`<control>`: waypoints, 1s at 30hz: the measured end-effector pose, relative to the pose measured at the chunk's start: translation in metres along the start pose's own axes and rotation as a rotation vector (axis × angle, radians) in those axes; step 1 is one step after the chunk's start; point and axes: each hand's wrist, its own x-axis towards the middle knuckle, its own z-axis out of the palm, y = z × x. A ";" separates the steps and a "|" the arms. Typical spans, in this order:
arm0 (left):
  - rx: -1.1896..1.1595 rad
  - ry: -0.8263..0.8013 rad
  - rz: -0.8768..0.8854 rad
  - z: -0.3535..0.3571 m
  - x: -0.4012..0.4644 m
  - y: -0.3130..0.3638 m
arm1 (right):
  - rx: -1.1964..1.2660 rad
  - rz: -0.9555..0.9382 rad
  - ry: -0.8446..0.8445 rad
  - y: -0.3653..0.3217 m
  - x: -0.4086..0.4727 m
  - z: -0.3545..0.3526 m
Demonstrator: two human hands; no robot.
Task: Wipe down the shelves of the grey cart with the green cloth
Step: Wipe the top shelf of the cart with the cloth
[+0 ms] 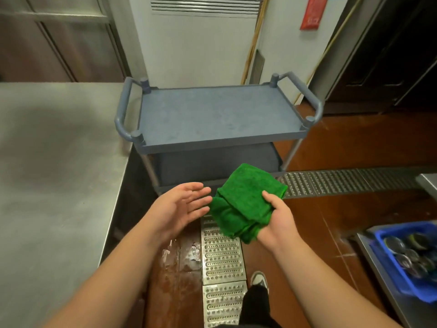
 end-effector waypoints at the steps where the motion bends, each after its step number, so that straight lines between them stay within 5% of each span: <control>1: 0.009 0.035 0.011 0.002 0.014 0.005 | 0.002 0.009 0.001 -0.011 0.012 -0.001; 15: 0.003 0.531 0.129 0.077 0.210 0.051 | -0.132 0.182 -0.054 -0.191 0.206 0.008; 24: -0.095 0.693 0.240 0.004 0.257 0.110 | -0.279 0.263 -0.157 -0.176 0.300 0.085; 30: 0.055 0.706 0.261 -0.068 0.311 0.175 | -0.324 0.208 -0.176 -0.139 0.378 0.171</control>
